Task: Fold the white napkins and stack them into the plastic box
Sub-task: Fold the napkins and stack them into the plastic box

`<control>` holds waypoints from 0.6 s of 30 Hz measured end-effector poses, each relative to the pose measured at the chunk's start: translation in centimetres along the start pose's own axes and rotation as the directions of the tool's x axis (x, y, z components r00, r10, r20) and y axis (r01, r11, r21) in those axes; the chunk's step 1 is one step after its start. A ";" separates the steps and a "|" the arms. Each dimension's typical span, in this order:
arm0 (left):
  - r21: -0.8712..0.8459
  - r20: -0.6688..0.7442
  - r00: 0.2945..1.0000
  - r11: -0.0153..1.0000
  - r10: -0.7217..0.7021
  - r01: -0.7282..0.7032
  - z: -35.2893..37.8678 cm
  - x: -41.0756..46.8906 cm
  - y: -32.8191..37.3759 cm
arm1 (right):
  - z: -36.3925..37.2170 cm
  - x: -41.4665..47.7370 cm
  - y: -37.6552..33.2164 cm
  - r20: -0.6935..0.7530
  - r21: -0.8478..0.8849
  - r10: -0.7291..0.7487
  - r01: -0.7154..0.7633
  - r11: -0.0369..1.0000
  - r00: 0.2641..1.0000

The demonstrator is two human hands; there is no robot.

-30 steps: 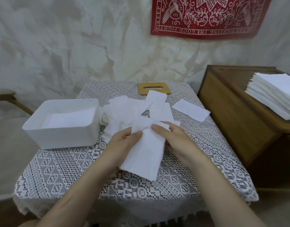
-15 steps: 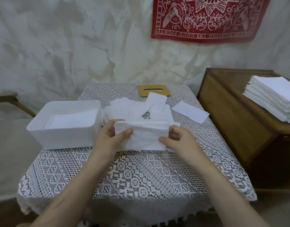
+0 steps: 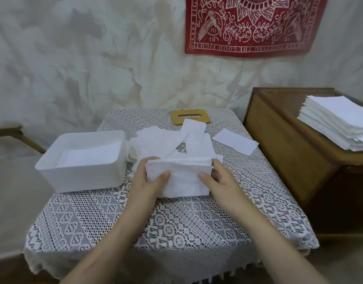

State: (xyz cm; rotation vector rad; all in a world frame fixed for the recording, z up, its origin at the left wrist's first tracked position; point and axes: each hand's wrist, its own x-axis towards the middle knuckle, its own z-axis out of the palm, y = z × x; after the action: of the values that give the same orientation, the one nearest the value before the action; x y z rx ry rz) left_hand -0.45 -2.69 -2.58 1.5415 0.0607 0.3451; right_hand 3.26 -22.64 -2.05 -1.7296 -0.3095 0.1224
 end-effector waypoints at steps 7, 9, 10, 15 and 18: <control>-0.031 -0.007 1.000 0.999 -0.013 0.012 0.4 0.0 -0.3 | 1.8 -0.5 0.8 -0.028 0.005 -0.014 0.014 1.000 1.000; -0.016 0.008 1.000 1.000 -0.015 0.015 -0.3 0.5 -0.2 | 1.6 -0.5 0.7 -0.040 0.014 -0.043 0.043 0.999 0.998; -0.006 0.025 1.000 1.000 -0.019 0.019 -0.6 0.7 0.0 | 1.3 -0.5 0.6 -0.037 0.018 -0.050 0.051 0.999 0.998; 0.109 0.172 0.981 0.991 -0.092 0.074 -1.9 1.1 0.3 | -0.1 -0.3 0.6 0.041 -0.045 -0.019 0.021 0.999 0.999; 0.173 0.203 0.977 0.985 -0.061 0.025 -2.2 1.1 0.6 | -0.5 -0.3 0.2 0.039 -0.019 -0.053 0.054 0.998 0.998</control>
State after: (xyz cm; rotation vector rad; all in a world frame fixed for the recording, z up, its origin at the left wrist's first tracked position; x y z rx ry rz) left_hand -0.05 -0.26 -1.91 1.7350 -0.0410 0.1454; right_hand 3.15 -23.27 -2.21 -1.7387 -0.3862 0.1145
